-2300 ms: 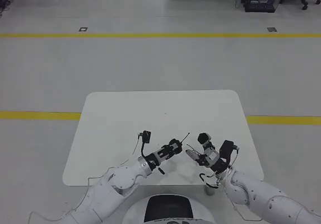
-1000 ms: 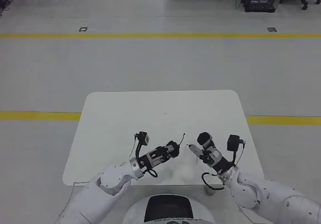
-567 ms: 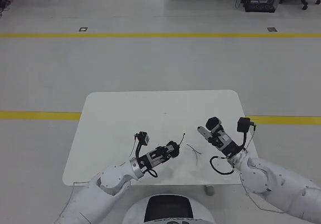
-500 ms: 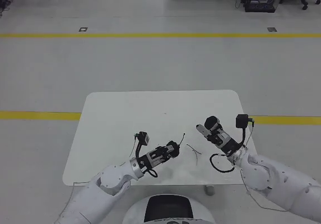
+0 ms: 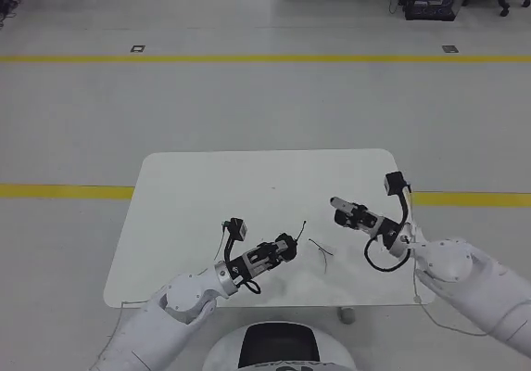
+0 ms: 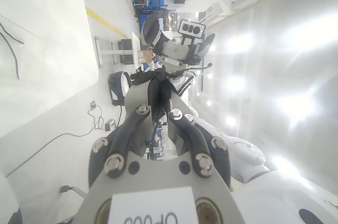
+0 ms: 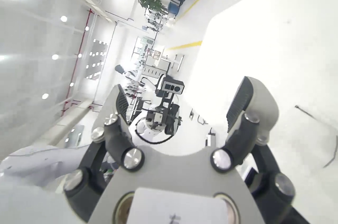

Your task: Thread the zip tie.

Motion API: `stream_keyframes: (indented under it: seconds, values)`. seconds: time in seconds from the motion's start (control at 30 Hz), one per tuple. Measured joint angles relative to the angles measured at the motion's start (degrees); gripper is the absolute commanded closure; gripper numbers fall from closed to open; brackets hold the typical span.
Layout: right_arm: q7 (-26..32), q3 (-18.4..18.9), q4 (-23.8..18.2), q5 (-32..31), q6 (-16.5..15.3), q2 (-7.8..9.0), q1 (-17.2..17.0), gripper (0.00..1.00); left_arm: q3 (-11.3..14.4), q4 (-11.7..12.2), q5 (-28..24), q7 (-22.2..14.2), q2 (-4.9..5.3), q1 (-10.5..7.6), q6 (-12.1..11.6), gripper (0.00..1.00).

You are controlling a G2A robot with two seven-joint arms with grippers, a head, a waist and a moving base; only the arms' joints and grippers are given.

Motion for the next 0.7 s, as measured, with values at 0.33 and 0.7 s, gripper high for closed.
stream_keyframes:
  seconds: [0.33,0.7]
  values:
    - [31.94,19.74,7.6,12.71,0.0,-10.03,-11.84,0.0,0.0,0.0,0.0,0.0,0.0,0.0,0.0,1.0]
    - [36.82,20.98,8.52,14.26,0.0,-11.11,-12.43,0.0,0.0,0.0,0.0,0.0,0.0,0.0,0.0,1.0]
